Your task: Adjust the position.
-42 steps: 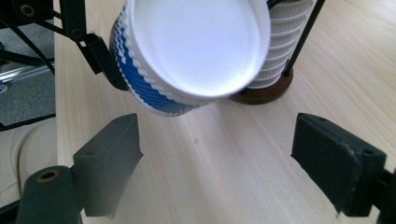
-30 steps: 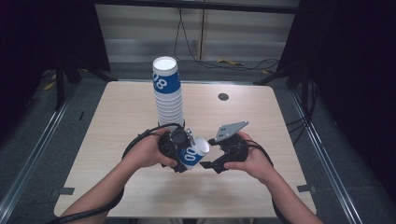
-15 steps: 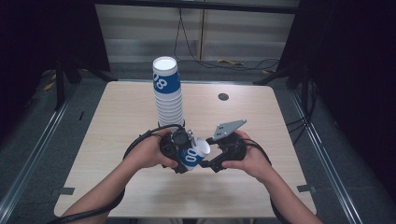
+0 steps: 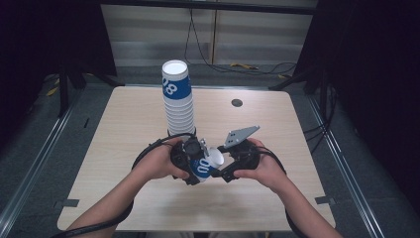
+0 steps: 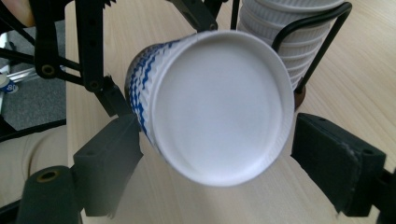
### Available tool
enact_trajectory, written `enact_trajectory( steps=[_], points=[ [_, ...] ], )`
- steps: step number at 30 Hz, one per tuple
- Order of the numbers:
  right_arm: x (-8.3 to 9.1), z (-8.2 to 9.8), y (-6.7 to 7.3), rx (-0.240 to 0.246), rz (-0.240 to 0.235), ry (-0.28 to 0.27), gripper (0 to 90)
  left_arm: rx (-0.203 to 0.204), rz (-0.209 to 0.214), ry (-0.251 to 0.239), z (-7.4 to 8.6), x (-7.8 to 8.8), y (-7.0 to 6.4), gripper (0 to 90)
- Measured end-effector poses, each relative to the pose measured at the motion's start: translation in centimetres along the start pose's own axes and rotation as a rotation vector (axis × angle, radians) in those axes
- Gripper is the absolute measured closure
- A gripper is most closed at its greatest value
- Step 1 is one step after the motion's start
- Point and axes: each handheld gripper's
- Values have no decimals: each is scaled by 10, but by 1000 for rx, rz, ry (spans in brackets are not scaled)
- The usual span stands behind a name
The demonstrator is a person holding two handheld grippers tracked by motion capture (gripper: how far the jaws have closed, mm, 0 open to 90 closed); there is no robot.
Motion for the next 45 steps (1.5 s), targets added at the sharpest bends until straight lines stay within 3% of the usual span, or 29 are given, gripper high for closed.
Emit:
enact_trajectory(
  steps=[6,16,21,29,37,43,45],
  points=[
    [-2,-2,2,7,-13,7,162,-11,-1,4,-2,-1,-1,275],
    [-7,-1,1,-46,-58,20,215,-35,-9,12,-2,-1,-2,274],
    [-4,1,-1,-42,-61,22,219,-39,-2,-8,-1,2,-2,272],
    [0,3,-3,-33,-63,30,229,-79,-27,-18,-2,5,-2,263],
    [2,5,-3,21,-60,38,281,-138,-63,-14,-3,4,-1,254],
    [2,7,-2,25,-69,42,288,-155,-60,-4,-2,4,-1,261],
    [1,6,-1,-2,-79,41,275,-152,-50,-1,-2,4,-2,263]
  ],
)
Point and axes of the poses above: each handheld gripper's, and its own axes: x roughly backward along the jaws, z roughly out of its underside, y roughly to its left, and after that the axes turned 2 degrees about x, right-handed
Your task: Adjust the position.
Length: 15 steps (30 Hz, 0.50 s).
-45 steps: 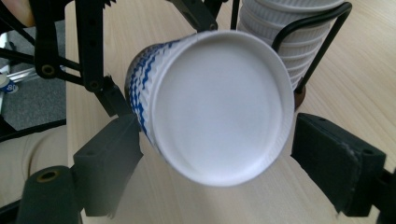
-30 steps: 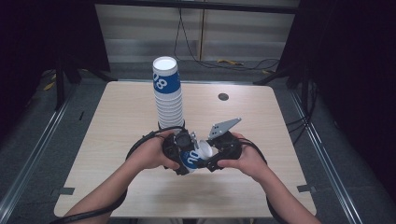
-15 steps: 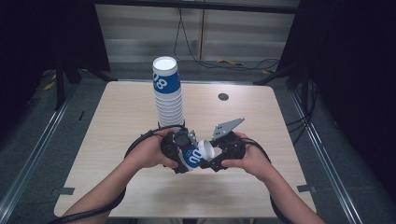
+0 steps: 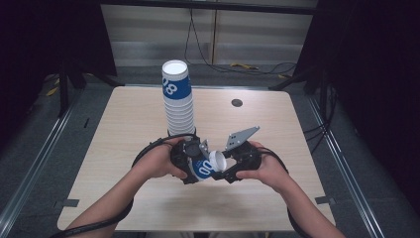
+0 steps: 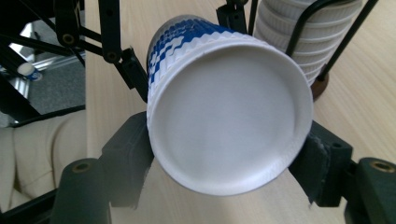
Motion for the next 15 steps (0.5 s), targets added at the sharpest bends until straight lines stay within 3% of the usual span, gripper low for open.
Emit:
enact_trajectory(
  steps=[6,11,12,13,14,15],
  points=[
    [-6,-4,2,-16,-22,0,187,-23,6,-23,-3,1,-2,266],
    [-8,-4,4,21,-17,7,266,-49,2,-9,-4,-1,-4,260],
    [-8,-3,4,24,-18,8,279,-64,-4,-20,-3,-2,-4,260],
    [-7,-1,2,21,-24,6,286,-59,-24,-70,-1,-1,-2,229],
    [-7,-1,2,21,-24,6,286,-59,-24,-70,-1,-1,-2,223],
    [-5,0,2,23,-6,2,289,-31,-17,-98,1,0,-1,223]
  ],
)
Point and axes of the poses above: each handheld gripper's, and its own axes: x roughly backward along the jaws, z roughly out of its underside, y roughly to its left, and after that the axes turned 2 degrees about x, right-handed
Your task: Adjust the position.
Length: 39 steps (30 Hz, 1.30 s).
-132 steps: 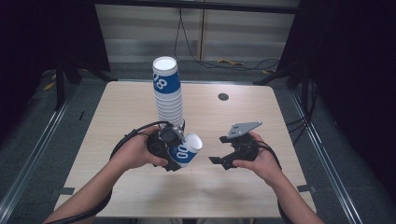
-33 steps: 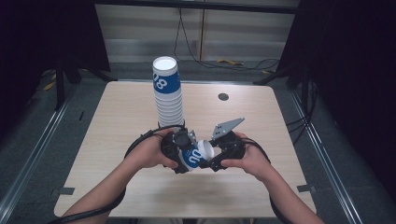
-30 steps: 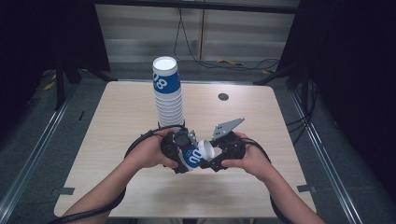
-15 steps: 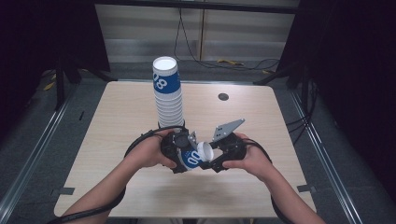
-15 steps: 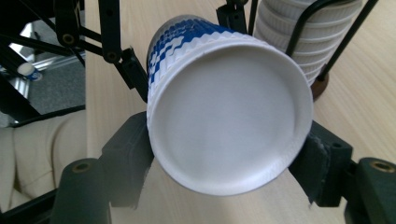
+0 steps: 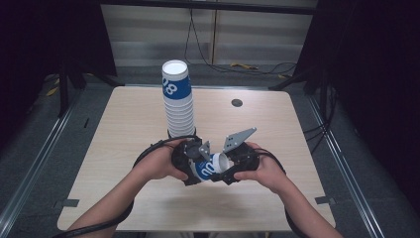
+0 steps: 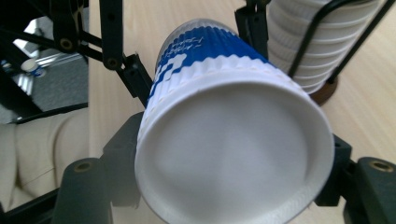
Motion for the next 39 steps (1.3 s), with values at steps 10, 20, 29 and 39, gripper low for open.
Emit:
enact_trajectory(
  steps=[10,20,29,39],
  points=[
    [22,18,-6,-49,31,-106,288,158,15,-134,21,10,8,195],
    [35,30,-11,-94,61,-176,284,219,51,-259,33,4,6,193],
    [34,33,-11,-100,64,-196,283,248,72,-294,39,-4,4,188],
    [36,35,-12,-107,72,-206,281,282,87,-332,44,-12,2,189]
  ],
)
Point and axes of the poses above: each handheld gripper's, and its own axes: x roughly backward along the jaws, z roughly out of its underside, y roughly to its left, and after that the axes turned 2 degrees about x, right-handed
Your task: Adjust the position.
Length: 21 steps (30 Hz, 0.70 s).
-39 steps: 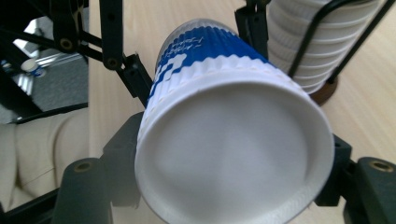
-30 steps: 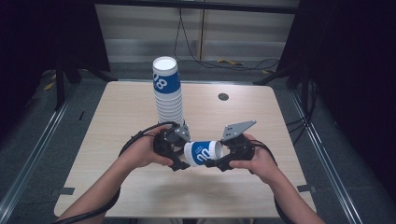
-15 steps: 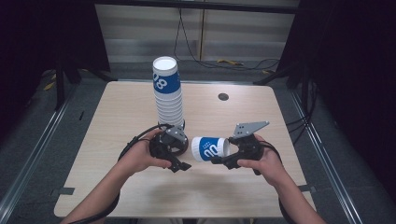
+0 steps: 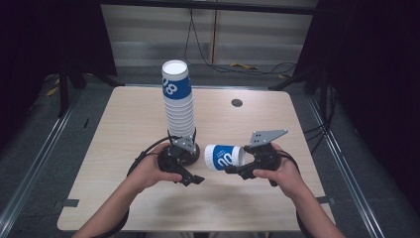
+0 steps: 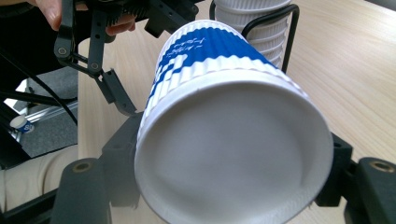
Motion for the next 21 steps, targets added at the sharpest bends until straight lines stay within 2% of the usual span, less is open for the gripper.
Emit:
enact_trajectory(
  steps=[4,7,12,16,21],
  points=[
    [-1,0,2,3,-4,-4,280,10,15,-27,1,-3,-2,189],
    [-1,0,3,4,-10,-10,280,17,17,-29,2,-5,-2,189],
    [-2,0,2,7,-13,-10,279,51,40,-66,3,-11,-2,189],
    [-3,1,2,4,-17,-16,279,46,44,-49,2,-13,-2,189],
    [-4,2,3,5,-21,-18,278,55,48,-73,2,-14,-3,189]
  ],
)
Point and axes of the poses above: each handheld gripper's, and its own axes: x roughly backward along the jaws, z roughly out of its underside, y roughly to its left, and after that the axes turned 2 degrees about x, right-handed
